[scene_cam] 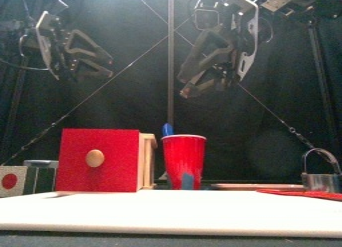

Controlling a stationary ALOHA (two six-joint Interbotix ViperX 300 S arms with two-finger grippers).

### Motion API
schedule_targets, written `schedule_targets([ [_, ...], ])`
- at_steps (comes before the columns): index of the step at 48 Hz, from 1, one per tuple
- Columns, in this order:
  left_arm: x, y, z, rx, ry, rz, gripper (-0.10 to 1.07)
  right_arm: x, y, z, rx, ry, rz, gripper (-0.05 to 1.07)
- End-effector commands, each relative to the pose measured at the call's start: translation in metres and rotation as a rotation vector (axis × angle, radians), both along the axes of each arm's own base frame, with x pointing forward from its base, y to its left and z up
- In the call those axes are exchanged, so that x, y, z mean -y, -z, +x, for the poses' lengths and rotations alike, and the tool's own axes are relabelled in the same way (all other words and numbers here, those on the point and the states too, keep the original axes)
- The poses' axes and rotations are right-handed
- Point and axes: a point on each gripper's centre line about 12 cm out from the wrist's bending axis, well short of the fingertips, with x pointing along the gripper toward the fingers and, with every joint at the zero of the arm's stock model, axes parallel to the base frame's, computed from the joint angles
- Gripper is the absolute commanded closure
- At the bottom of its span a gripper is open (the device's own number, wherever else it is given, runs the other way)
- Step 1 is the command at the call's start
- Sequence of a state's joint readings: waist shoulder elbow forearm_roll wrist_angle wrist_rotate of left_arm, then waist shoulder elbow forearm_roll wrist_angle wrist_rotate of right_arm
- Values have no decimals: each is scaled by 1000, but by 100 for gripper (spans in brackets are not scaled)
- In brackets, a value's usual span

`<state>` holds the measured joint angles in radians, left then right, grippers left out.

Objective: Close drawer

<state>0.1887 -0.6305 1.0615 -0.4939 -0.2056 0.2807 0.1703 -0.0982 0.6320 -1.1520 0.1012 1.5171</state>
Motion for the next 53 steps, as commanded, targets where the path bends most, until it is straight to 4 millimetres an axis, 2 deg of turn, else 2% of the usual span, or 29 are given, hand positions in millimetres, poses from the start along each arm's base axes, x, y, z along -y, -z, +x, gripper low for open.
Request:
schedule_targets([
  [1,-27,-20,4,-49,-63,-90,15,-8,-12,8,35,-16,43,32],
  [8,-65,-41,-5,-85,-158,-121,27,-14,-4,14,22,-28,82,54],
  [13,-86,-49,-9,-138,-194,-121,36,-18,3,18,8,-42,94,70],
  [21,-107,-39,1,-296,-175,-149,41,-24,13,26,-13,-53,94,86],
  [36,-152,-12,41,-521,-141,-104,41,-38,32,45,-43,-78,85,94],
  [41,-171,1,53,-615,-130,-85,41,-43,38,51,-52,-86,81,95],
  [53,-199,39,71,-853,-78,-61,41,-45,43,62,-55,-79,90,95],
])
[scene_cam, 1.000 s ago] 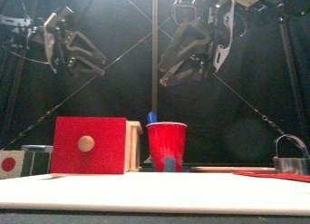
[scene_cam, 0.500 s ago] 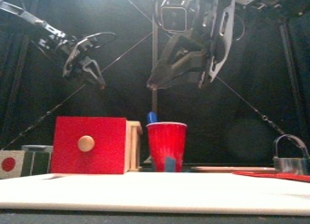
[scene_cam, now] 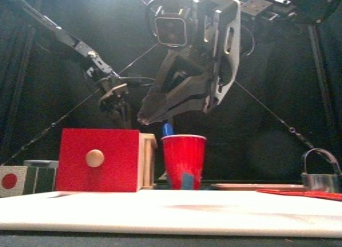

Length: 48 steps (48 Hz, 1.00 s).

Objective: Close drawer

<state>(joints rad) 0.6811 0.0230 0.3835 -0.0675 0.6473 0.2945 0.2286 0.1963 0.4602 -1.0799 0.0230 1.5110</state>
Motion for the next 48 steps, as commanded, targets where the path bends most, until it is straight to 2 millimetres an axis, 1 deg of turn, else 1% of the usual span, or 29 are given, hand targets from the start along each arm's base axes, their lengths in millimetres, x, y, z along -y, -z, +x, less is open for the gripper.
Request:
schedule_targets([
  [1,-11,-4,10,-24,10,18,41,-1,-19,11,52,5,20,95],
  [5,-16,2,15,-52,23,20,41,-2,-18,17,51,18,30,95],
  [10,-20,7,18,-72,33,31,41,-2,-11,28,43,33,38,95],
  [15,-20,16,18,-96,40,23,41,-4,-4,40,38,40,29,95],
  [21,-17,20,18,-104,48,17,41,-1,3,54,32,72,-2,95],
  [24,-14,21,19,-107,52,14,41,5,4,60,26,105,-22,95],
  [27,-11,21,21,-106,59,12,41,17,5,64,14,151,-56,95],
  [31,-6,20,24,-104,74,17,41,37,4,67,-3,231,-106,95],
  [35,-2,20,27,-107,88,19,41,48,1,68,-6,271,-125,95],
  [42,0,22,29,-115,97,21,41,49,-6,75,22,260,-111,95],
  [48,0,22,29,-113,94,22,41,50,-3,80,29,251,-104,95],
])
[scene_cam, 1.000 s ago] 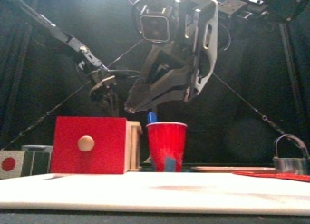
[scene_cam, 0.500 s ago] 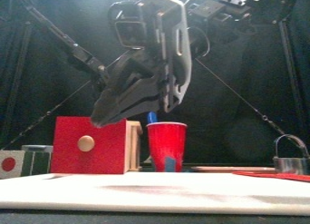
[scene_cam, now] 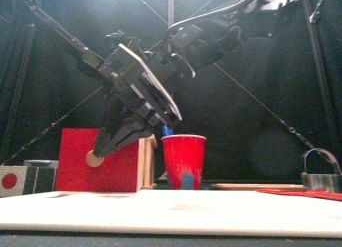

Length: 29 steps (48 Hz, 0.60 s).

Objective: Close drawer

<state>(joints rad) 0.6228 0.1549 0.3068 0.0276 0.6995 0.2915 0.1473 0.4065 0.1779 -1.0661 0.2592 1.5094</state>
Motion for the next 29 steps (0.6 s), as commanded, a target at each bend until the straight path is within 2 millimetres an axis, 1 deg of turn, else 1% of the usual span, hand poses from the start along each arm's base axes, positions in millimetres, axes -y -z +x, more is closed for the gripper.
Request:
schedule_targets([
  [1,-1,-11,2,26,1,19,41,-1,-18,8,52,-11,8,95],
  [5,-2,-11,2,24,1,19,41,-3,-15,11,52,-19,18,95],
  [9,-1,-11,2,24,1,19,41,-8,-16,11,57,-31,25,95],
  [13,-2,-11,2,26,-1,19,41,-8,-15,11,55,-32,25,95],
  [21,-1,-10,3,26,1,19,42,-4,-8,12,42,-24,19,95],
  [29,-1,-8,2,24,0,16,42,-1,-5,16,36,-10,4,95],
])
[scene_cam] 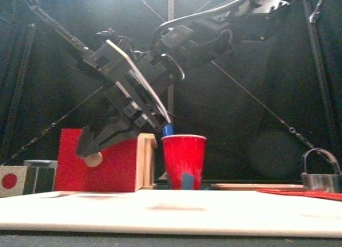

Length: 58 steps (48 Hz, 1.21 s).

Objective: Close drawer

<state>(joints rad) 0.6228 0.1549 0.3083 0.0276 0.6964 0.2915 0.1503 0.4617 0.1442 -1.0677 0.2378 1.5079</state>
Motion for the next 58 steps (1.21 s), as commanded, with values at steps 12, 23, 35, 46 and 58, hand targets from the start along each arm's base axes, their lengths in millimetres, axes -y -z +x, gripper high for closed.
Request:
schedule_targets([
  [12,0,-8,2,20,4,16,42,24,-21,4,15,97,-57,95],
  [23,0,-8,2,18,8,16,42,36,-22,4,8,131,-71,95],
  [35,1,-5,1,17,10,16,42,60,-29,9,30,159,-99,95],
  [46,4,-3,1,12,13,12,42,86,-29,9,29,193,-122,95],
  [58,4,-4,2,18,15,17,42,114,-30,8,29,229,-147,95],
])
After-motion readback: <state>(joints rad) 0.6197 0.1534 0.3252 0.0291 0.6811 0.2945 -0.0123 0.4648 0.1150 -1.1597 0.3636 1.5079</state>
